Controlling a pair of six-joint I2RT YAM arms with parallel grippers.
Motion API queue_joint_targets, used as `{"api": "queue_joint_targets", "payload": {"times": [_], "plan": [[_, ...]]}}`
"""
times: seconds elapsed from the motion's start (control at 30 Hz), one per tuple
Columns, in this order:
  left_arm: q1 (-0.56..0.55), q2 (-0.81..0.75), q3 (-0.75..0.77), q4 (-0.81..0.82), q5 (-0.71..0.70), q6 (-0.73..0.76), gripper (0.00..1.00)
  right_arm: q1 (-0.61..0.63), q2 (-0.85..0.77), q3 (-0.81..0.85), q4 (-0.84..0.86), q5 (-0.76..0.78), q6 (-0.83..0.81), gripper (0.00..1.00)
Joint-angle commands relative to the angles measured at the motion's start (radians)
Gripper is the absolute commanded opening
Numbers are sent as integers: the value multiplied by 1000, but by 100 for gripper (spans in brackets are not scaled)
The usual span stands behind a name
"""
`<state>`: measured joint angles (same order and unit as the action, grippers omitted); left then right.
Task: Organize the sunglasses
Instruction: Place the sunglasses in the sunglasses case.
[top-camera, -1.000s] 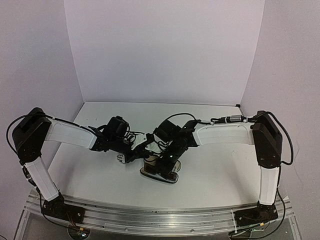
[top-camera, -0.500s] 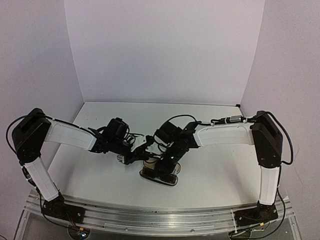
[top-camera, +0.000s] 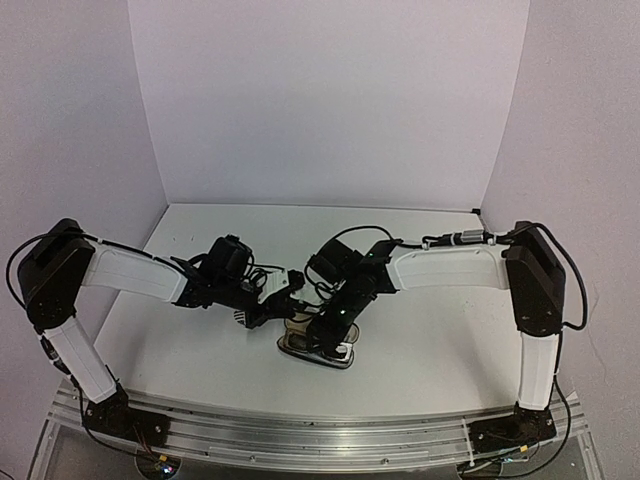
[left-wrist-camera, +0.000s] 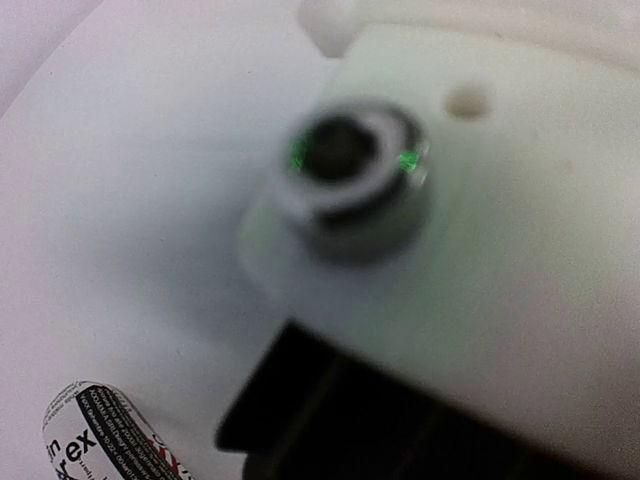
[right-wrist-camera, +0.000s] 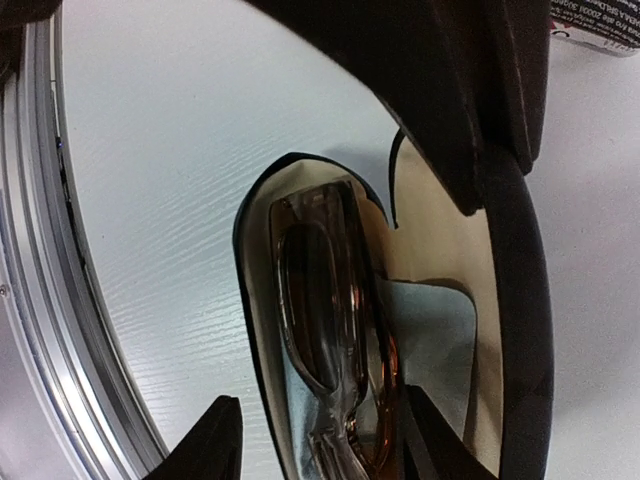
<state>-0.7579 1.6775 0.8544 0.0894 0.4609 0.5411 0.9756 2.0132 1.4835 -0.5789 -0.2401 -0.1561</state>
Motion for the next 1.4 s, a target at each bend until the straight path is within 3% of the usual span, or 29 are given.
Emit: {"api": "queue_joint_targets", "payload": {"times": [0.0,0.67,0.9,1.1,1.27,1.37], "plan": [[-12,-42,-24,9,36,30,0,-18,-83,80,62,14,6,51],[-15,-81,-152,103,-107,66,0,-34,-285,-152,266,-139,108,51],[-40,-106,-208,170,-174,117,0,-43,-353,-253,391,34,252,46],[-53,-133,-233,203,-208,151,0,-9,-301,-293,415,111,285,49],[-55,-150,-240,235,-213,182,0,0,-230,-313,446,34,335,56],[-56,-146,-241,249,-208,194,0,12,-177,-303,446,20,338,53]]}}
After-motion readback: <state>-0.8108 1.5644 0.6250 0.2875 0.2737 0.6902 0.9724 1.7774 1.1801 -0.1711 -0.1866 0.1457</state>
